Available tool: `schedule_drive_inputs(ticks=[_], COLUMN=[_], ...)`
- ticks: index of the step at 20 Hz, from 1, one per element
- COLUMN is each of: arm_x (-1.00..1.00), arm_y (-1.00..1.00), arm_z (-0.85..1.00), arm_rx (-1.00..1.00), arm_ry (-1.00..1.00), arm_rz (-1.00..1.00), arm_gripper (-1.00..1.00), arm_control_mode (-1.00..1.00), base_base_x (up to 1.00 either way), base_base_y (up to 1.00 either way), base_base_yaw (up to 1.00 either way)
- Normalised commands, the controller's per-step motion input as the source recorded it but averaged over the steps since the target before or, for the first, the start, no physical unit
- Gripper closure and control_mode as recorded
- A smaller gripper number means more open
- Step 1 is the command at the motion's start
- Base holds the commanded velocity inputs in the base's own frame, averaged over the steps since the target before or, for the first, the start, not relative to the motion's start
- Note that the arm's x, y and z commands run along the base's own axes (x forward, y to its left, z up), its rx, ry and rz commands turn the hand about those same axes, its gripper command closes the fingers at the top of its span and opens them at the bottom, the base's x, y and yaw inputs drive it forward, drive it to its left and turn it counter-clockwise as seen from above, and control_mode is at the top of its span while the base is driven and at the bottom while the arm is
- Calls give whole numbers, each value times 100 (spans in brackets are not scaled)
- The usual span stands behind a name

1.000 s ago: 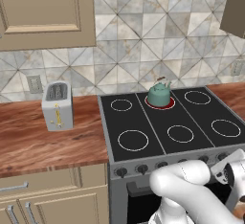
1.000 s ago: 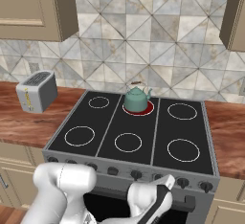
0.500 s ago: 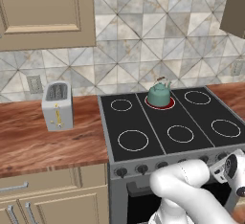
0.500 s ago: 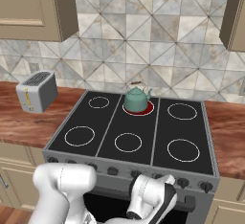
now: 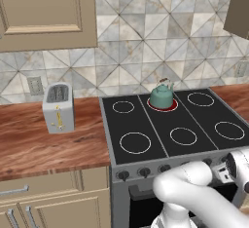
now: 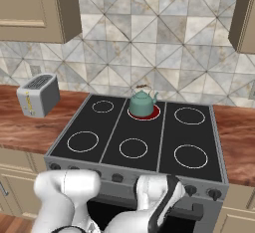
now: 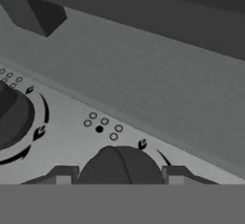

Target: Lower the heat of the kettle.

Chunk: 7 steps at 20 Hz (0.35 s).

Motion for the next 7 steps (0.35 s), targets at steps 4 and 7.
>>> schedule_drive_inputs(ticks=[4,7], arm_x=[-14,-13], arm_y=[-30,-23], arm_z=[3,10], arm_rx=[47,44], arm_ry=[-5,-8], arm_rz=[-4,-4], arm_gripper=[100,100], arm_control_mode=[-100,-100], base_base_x=[0,0], base_base_y=[0,0], base_base_yaw=[0,0])
